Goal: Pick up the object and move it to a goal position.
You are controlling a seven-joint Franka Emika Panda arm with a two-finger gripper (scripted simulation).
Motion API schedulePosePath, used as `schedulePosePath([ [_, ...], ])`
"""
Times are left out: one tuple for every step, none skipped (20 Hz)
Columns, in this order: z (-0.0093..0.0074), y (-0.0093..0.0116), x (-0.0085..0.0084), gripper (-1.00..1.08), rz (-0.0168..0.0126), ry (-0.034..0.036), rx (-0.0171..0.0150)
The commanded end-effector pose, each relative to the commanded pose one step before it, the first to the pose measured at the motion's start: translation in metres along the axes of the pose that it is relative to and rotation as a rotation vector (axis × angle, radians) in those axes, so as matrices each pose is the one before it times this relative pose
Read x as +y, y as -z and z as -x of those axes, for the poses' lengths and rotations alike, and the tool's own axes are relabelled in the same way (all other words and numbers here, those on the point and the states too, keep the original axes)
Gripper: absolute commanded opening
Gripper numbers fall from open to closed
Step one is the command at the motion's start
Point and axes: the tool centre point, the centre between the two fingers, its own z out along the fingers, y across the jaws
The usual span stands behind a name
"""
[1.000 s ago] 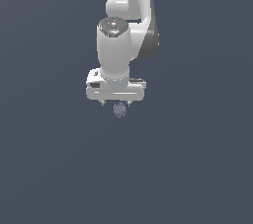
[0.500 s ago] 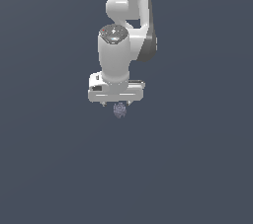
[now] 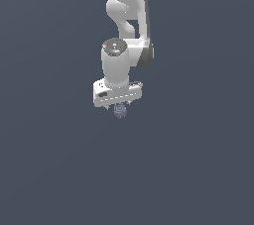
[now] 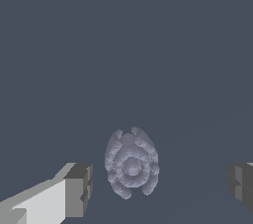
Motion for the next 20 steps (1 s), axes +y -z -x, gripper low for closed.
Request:
schedulePosePath([
  [0.00830,-0.01176,-0.00336,1.00,-0.00588,0.05187,-0.00139],
  [0.00285,-0.00396,-0.00133,1.00,-0.00208,0.01746,-0.00052],
  [0.00265,-0.00363,-0.00129,1.00,-0.00195,0.01616,-0.00044],
  [0.00243,-0.00331,-0.00125,1.00,-0.00181,0.01487,-0.00036],
  [0.00223,-0.00299,-0.00118,1.00,-0.00166,0.01357,-0.00030],
  [0.00201,-0.00269,-0.00111,1.00,-0.00151,0.01228,-0.00025],
  [0.00181,-0.00239,-0.00102,1.00,-0.00136,0.01096,-0.00020],
  [0.00159,-0.00209,-0.00093,1.00,-0.00120,0.00969,-0.00016],
  [0.00138,-0.00180,-0.00082,1.00,-0.00105,0.00839,-0.00012],
  [0.00117,-0.00152,-0.00071,1.00,-0.00089,0.00709,-0.00010],
  [0.00094,-0.00124,-0.00061,1.00,-0.00073,0.00585,-0.00007],
  [0.00075,-0.00096,-0.00045,1.00,-0.00056,0.00449,-0.00005],
  [0.00053,-0.00068,-0.00033,1.00,-0.00040,0.00321,-0.00004],
  [0.00032,-0.00041,-0.00020,1.00,-0.00024,0.00194,-0.00002],
  [0.00009,-0.00014,-0.00009,1.00,-0.00009,0.00069,-0.00001],
  [-0.00042,0.00058,0.00038,1.00,0.00018,-0.00427,-0.00056],
  [0.00002,-0.00034,0.00001,1.00,0.00000,0.00000,0.00000],
  [0.00006,-0.00102,0.00002,1.00,0.00000,0.00000,0.00000],
  [0.00010,-0.00169,0.00003,1.00,0.00000,0.00000,0.00000],
  [0.00014,-0.00236,0.00004,1.00,0.00000,0.00000,0.00000],
])
